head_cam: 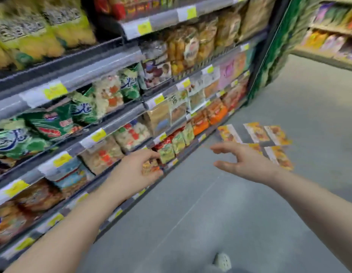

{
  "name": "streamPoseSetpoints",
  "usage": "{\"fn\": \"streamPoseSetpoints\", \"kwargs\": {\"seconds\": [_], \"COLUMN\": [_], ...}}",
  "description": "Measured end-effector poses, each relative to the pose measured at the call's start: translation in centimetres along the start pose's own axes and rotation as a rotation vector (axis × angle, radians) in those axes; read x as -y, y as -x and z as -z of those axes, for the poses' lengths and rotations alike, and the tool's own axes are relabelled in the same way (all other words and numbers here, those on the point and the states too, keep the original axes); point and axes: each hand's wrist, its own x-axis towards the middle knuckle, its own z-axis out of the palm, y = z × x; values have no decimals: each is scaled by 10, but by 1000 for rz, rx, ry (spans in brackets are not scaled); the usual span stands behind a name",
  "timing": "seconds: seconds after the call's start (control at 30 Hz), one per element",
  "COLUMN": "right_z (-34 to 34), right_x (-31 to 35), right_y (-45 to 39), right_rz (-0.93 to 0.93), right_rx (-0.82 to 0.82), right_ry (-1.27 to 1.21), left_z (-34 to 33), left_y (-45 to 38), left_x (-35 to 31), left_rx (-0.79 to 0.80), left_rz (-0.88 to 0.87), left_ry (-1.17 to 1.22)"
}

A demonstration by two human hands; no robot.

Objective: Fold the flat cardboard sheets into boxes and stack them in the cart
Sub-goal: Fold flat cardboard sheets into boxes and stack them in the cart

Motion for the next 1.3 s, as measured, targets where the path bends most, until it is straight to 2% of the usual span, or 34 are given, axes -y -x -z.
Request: {"fn": "streamPoseSetpoints", "kwargs": {"seconds": [0.33, 0.5, 0.73, 1.0, 1.1, 1.3], "right_z": [101, 123, 148, 198, 226, 251], "right_x": [-172, -222, -284, -359, -390, -461], "right_y": [32, 50, 56, 2, -27, -69], "right_rz": [-179, -304, -471, -585, -625, -770], "right_rx": [-131, -164, -216, -285, -289, -280], "right_ry": [38, 37, -3, -63, -84, -165], "left_z": [-83, -112, -153, -194, -201, -241], "left_y": [-141, -182, -259, -402, -464, -576], "left_x": [-138, -171, -212, -251, -268, -305], "left_rx": [141, 199, 296, 502, 521, 650], "left_rz": [-213, -343, -478, -601, -651, -751], "left_ry": [-76, -216, -203, -174, -156, -298]}}
